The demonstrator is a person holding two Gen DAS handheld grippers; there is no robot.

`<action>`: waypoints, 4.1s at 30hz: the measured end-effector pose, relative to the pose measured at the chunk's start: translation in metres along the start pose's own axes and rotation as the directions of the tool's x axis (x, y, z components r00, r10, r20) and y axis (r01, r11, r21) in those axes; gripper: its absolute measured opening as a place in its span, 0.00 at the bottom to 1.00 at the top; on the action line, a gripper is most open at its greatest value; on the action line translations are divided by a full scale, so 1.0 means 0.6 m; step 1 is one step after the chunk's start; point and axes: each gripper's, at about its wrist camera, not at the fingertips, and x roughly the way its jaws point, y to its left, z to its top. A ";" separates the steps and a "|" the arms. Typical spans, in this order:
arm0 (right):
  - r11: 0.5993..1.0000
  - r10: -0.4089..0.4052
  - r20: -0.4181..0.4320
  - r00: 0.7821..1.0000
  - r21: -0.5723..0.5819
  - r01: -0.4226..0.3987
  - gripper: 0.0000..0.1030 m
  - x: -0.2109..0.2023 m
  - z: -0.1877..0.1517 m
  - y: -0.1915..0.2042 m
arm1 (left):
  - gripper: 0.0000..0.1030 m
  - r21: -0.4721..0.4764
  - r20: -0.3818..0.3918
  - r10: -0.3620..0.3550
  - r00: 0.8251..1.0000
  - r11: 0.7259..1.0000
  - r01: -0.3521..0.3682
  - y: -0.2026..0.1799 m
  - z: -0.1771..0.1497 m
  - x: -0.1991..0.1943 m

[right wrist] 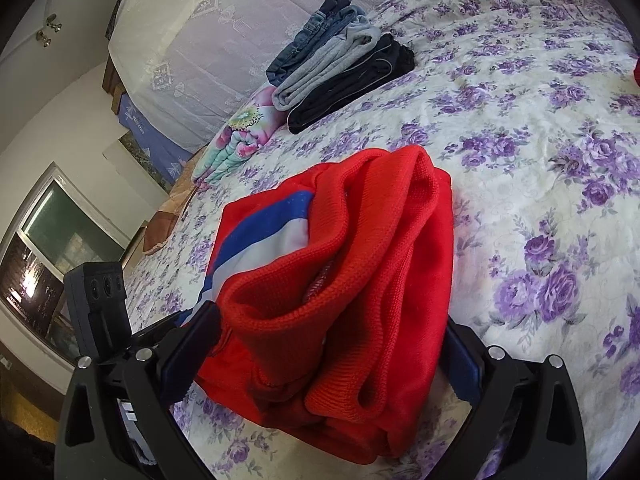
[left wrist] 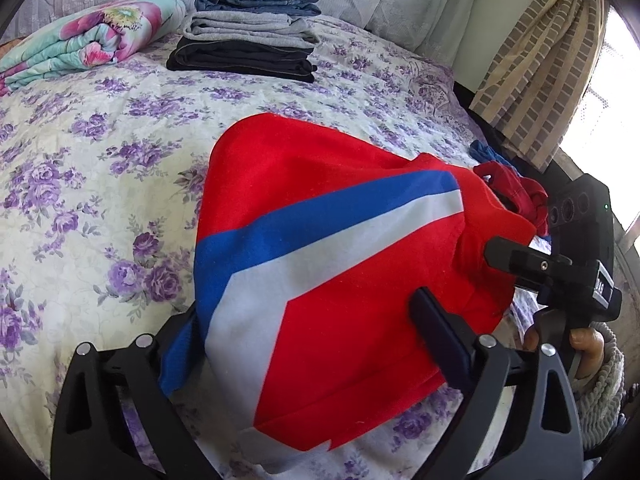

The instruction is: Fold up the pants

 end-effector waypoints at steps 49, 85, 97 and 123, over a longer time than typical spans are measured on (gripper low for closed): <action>0.979 0.199 -0.131 0.971 0.076 -0.191 0.97 0.106 0.138 0.141 | 0.95 0.166 0.008 -0.145 0.989 0.976 0.142 -0.059 -0.048 -0.039; 0.961 0.154 0.070 0.986 0.222 -0.166 0.96 -0.124 0.030 -0.030 | 0.95 -0.218 0.047 -0.062 0.997 0.973 0.071 0.089 -0.011 -0.069; 0.906 0.215 0.012 0.977 0.371 -0.204 0.96 -0.056 -0.012 -0.076 | 0.95 -0.233 -0.026 -0.174 0.984 0.959 0.163 0.063 0.011 -0.019; 0.974 0.096 0.027 0.995 0.205 -0.100 0.47 -0.025 -0.017 -0.043 | 0.68 -0.101 -0.044 -0.161 0.986 0.983 0.156 0.028 0.012 -0.002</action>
